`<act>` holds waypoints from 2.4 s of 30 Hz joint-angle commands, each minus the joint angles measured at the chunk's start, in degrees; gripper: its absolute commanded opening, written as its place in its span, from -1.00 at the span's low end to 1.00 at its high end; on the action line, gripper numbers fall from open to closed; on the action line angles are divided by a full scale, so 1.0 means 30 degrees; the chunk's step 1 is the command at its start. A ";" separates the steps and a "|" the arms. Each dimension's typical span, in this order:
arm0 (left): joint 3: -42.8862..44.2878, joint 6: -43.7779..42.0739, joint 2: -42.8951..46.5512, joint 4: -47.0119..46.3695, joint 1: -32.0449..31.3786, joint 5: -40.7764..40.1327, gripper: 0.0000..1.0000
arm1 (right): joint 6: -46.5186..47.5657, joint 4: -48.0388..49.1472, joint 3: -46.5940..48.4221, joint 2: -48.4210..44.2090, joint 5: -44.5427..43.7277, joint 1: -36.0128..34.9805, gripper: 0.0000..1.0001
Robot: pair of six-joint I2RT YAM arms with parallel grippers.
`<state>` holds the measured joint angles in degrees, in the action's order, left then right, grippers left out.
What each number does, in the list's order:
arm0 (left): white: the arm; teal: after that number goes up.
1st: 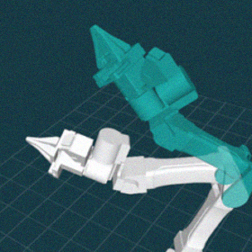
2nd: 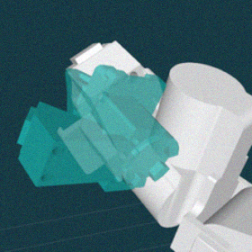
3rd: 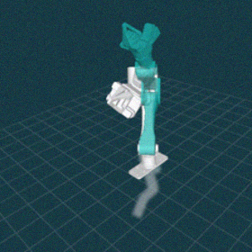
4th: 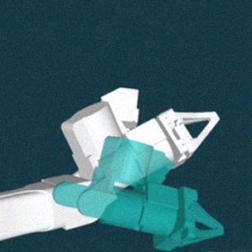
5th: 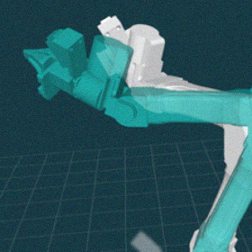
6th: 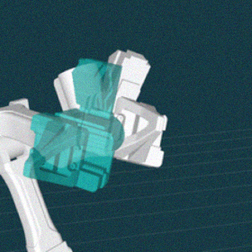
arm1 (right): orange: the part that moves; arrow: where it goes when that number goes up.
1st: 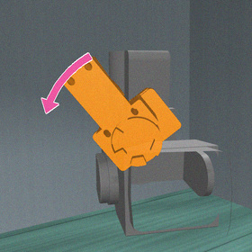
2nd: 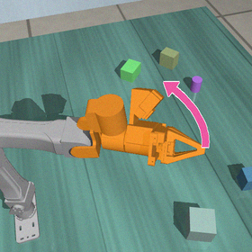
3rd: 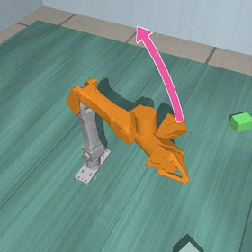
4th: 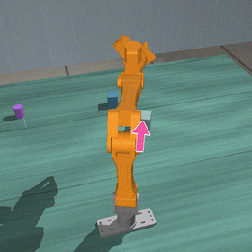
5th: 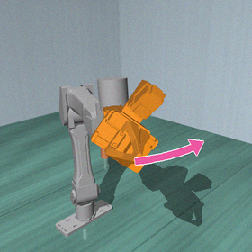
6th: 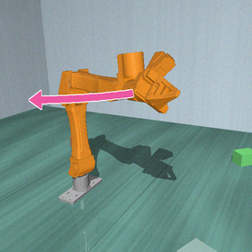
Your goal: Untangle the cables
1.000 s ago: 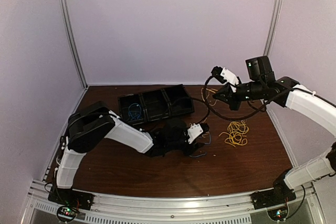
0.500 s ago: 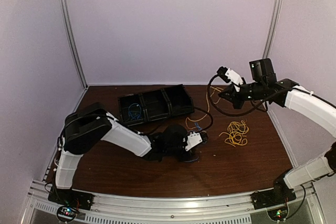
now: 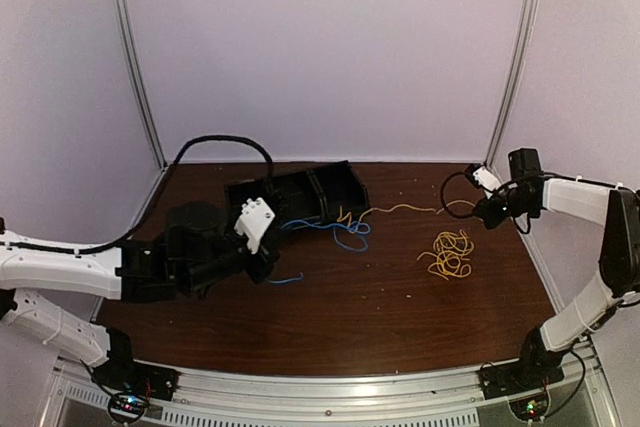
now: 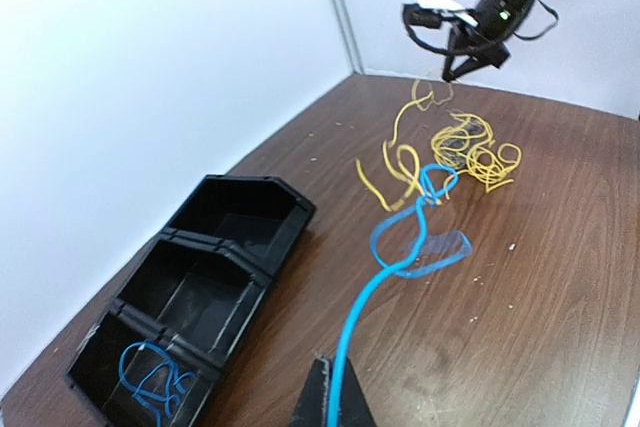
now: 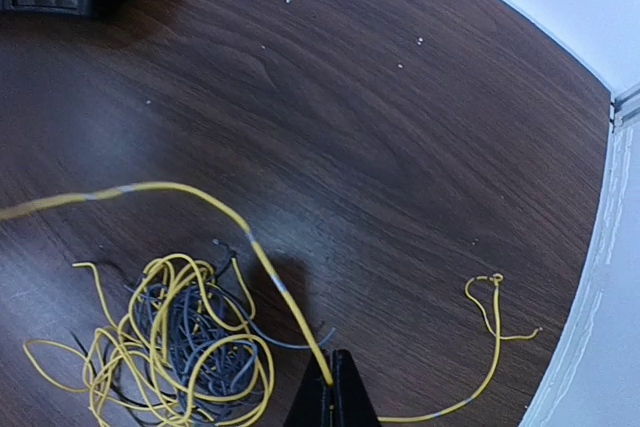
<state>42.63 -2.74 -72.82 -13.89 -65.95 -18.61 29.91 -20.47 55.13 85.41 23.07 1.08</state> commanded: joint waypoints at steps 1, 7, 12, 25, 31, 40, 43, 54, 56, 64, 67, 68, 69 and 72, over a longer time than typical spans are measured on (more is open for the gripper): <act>-0.0835 0.2113 0.4609 0.4262 0.0070 -0.3522 -1.00 | 0.0423 0.1485 -0.0501 0.0027 -0.1142 0.0362 -1.00; 0.1095 0.1999 1.0089 0.8041 0.0070 -0.7251 -1.00 | 0.0198 0.2029 -0.0569 0.0711 -0.1649 0.0577 -1.00; 0.3368 0.0835 1.1335 0.9928 0.0071 -0.8547 -1.00 | 0.0228 0.2299 -0.0714 0.0828 -0.1757 0.0577 -1.00; 0.7795 -0.2499 1.2084 1.0151 0.0070 -1.0249 -1.00 | 0.0586 0.2721 -0.1518 0.0903 -0.2317 0.0678 -1.00; 0.7791 -0.2099 1.1088 1.0509 0.0070 -0.8640 -1.00 | 0.1380 0.1295 -0.1529 -0.0659 -0.0185 0.0446 -0.89; 0.6267 0.0053 0.8472 0.9153 0.0075 -0.4667 -1.00 | 0.3008 -0.3400 -0.0522 -0.6003 0.1496 -0.2318 0.03; 0.5217 0.0833 0.7264 0.7777 0.0070 -0.3178 -1.00 | 0.2943 -0.4427 0.0326 -0.7134 0.1688 -0.3548 0.19; 0.1104 0.5498 0.1194 -0.1104 0.0071 0.1576 -1.00 | 0.2761 -0.5062 -0.0027 -0.6205 0.4454 -0.8581 0.12; 0.0645 0.6248 0.0410 -0.2258 0.0071 0.1502 -1.00 | 0.2955 -0.4866 -0.0243 -0.5823 0.4716 -0.9578 0.01; -0.2420 1.1093 -0.1227 -0.4217 0.0125 -0.0745 -1.00 | 0.3268 -0.2895 -0.1215 -0.3086 0.3607 -1.3480 -0.19; -0.4439 1.2895 -0.1589 -0.5421 0.0129 -0.1074 -1.00 | 0.3419 -0.2050 -0.0944 -0.1587 0.3187 -1.4067 -0.26; -0.5254 1.3464 -0.1669 -0.5822 0.0129 -0.1045 -1.00 | 0.3521 -0.1863 -0.0756 -0.1107 0.3133 -1.4291 -0.26; -0.5891 1.4132 -0.1723 -0.6396 0.0144 -0.0994 -1.00 | 0.3600 -0.1601 -0.0542 -0.0666 0.2927 -1.4631 -0.23; -0.7485 1.5337 -0.1658 -0.7263 0.0129 -0.0930 -1.00 | 0.4020 -0.1186 0.0223 0.0579 0.2355 -1.5632 -0.21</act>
<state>24.47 35.09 -77.84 -27.55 -65.93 -20.27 40.21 -28.08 52.80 84.07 33.17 -42.44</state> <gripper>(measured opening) 0.008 0.395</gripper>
